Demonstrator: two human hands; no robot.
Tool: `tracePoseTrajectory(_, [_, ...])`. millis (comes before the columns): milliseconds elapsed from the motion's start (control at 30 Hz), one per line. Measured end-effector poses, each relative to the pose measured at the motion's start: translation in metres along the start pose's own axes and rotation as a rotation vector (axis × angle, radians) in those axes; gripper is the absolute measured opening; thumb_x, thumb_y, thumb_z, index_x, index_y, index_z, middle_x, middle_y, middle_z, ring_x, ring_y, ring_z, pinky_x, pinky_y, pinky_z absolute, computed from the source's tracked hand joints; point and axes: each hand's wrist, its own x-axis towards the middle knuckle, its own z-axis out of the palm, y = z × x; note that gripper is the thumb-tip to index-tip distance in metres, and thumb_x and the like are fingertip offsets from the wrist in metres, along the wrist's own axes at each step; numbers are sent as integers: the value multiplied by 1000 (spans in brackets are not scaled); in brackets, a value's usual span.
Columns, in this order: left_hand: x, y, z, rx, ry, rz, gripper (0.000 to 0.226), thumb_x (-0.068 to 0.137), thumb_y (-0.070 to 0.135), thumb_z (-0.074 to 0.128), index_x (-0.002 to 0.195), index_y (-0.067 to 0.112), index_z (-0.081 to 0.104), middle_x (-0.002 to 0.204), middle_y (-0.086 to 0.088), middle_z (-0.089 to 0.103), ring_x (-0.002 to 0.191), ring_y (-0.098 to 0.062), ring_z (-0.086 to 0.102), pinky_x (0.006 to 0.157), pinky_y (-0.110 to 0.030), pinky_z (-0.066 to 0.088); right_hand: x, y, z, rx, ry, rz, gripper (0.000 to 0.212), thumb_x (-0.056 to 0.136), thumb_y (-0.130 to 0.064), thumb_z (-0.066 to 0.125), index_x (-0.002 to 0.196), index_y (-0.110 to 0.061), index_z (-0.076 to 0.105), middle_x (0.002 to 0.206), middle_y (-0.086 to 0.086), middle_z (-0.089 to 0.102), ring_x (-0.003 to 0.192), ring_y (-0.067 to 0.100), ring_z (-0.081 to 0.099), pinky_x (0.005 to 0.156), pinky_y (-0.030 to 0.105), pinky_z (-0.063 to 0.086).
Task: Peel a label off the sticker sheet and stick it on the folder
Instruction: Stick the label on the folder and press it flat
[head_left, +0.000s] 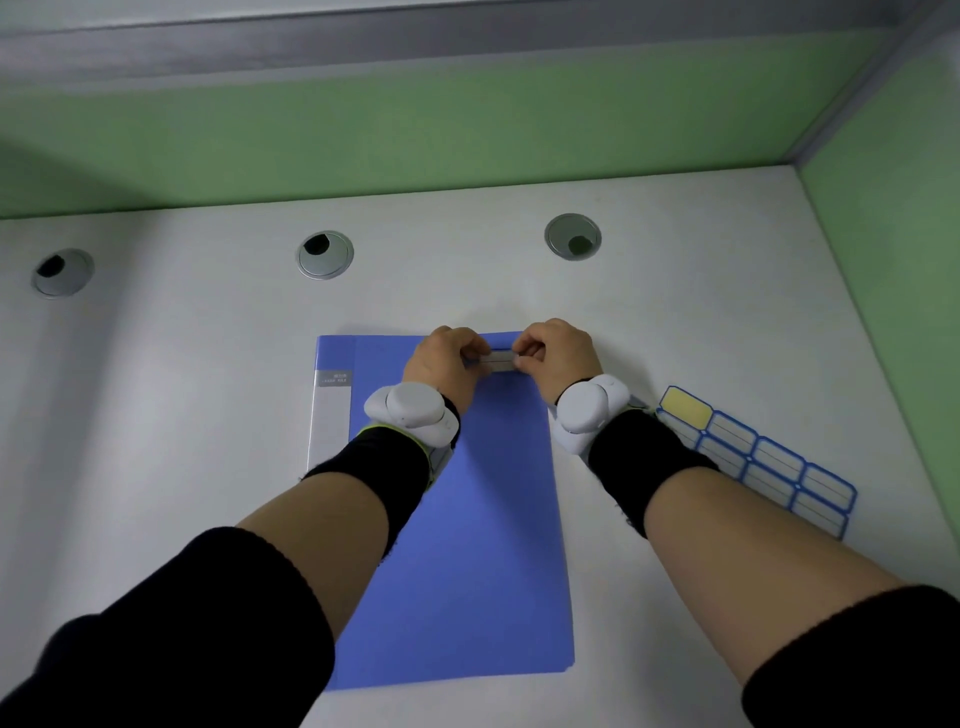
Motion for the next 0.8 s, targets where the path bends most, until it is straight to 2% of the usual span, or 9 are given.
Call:
tracePoseTrajectory(67, [0,0,-2,-19,-5,-16,15,77,7,67,91,13,69,87,2,53,79,-16,53,74,-27,45,0,2,-1,28,-6,10,14,77,2,65,91,0,70,91,16,63,75,17,53,73,23,43])
tracePoseTrajectory(133, [0,-1,-4,-30,-9,-29,15,76,6,67,90,12,69,86,1,53,78,-17,53,74,-27,45,0,3,-2,49,-3,22,14,77,4,65,90,2,71,95,20,66,75,17,52,73,21,42])
tracePoseTrajectory(267, [-2,-3,-8,-23,-3,-55,14,76,5,67,88,12,70,83,1,54,76,-17,53,70,-24,41,2,5,-5,24,7,43,15,78,3,66,92,1,71,101,20,69,75,17,51,74,27,45])
tracePoseTrajectory(400, [-6,0,-10,-21,3,-74,13,78,6,65,88,12,70,82,0,58,83,-23,59,72,-26,44,1,3,-7,-6,42,29,16,80,2,64,93,0,71,102,19,69,77,19,54,79,28,48])
tracePoseTrajectory(500, [-10,6,-6,-16,5,-54,13,79,12,64,91,14,70,92,-5,65,85,-23,59,71,-26,42,-2,-5,-3,2,45,-10,14,79,-1,64,91,-1,72,99,20,69,86,31,63,83,33,50])
tracePoseTrajectory(667, [-14,6,0,-46,9,-56,15,83,11,60,94,11,69,103,-10,67,92,-27,61,79,-30,48,-5,-9,7,-1,0,-11,16,80,-1,62,93,-1,72,101,19,70,93,33,64,86,36,52])
tracePoseTrajectory(733, [-13,3,0,-62,15,-66,14,83,10,61,93,11,69,103,-10,68,93,-27,62,83,-32,50,-5,-6,8,10,-1,9,16,80,-1,63,93,-1,72,100,19,70,89,32,64,86,35,51])
tracePoseTrajectory(800, [-13,0,-1,-72,10,-73,13,82,9,62,92,11,70,100,-10,69,90,-25,62,79,-27,48,-5,-4,7,25,-4,21,15,79,-1,64,92,-1,72,99,19,71,78,24,58,84,33,50])
